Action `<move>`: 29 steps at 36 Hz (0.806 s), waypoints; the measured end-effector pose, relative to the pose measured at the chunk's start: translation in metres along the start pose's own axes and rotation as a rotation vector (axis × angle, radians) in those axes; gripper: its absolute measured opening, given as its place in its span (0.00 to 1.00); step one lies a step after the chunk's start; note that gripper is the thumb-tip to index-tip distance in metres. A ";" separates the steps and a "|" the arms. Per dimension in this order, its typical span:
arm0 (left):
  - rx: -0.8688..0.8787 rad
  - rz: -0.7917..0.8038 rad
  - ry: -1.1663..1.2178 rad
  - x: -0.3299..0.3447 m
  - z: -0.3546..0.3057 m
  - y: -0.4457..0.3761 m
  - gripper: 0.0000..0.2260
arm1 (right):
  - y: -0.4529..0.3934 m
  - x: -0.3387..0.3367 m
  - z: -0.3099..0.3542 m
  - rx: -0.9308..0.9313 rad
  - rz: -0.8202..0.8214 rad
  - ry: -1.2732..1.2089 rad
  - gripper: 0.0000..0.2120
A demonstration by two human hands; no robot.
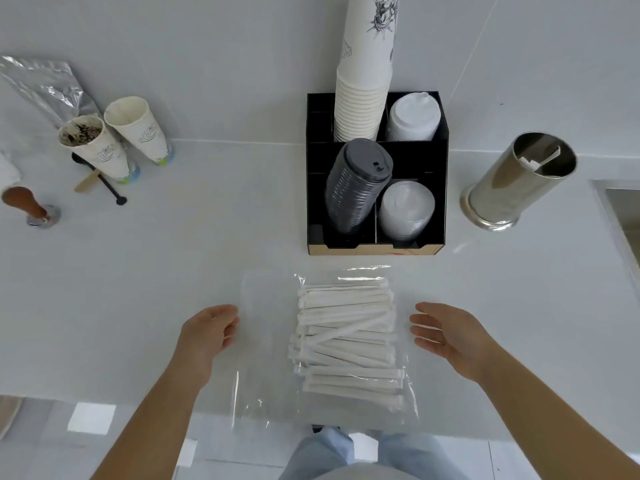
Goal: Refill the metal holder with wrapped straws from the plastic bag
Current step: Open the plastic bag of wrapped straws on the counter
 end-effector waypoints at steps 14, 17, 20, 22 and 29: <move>0.007 0.095 -0.271 0.010 0.014 -0.011 0.05 | 0.002 0.039 -0.032 -0.120 -0.069 0.547 0.06; 0.023 0.106 -0.271 0.011 0.013 -0.011 0.05 | 0.001 0.039 -0.034 -0.167 -0.073 0.508 0.08; 0.084 0.094 -0.293 0.013 0.014 -0.008 0.06 | 0.004 0.037 -0.038 -0.185 -0.046 0.396 0.06; 0.114 0.087 -0.270 0.015 0.014 -0.006 0.08 | 0.008 0.037 -0.039 -0.220 -0.044 0.369 0.07; 0.128 0.162 -0.154 0.024 0.014 0.004 0.04 | 0.025 0.026 -0.037 -0.270 -0.020 0.262 0.07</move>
Point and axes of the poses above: each hand's wrist, its own y-axis away from the middle knuckle, its own x-axis out of the palm, z = x × y, the point moved 2 cm from there along -y, towards the middle knuckle, and after that the axes turned 5 degrees about -x, right-handed, at the moved point
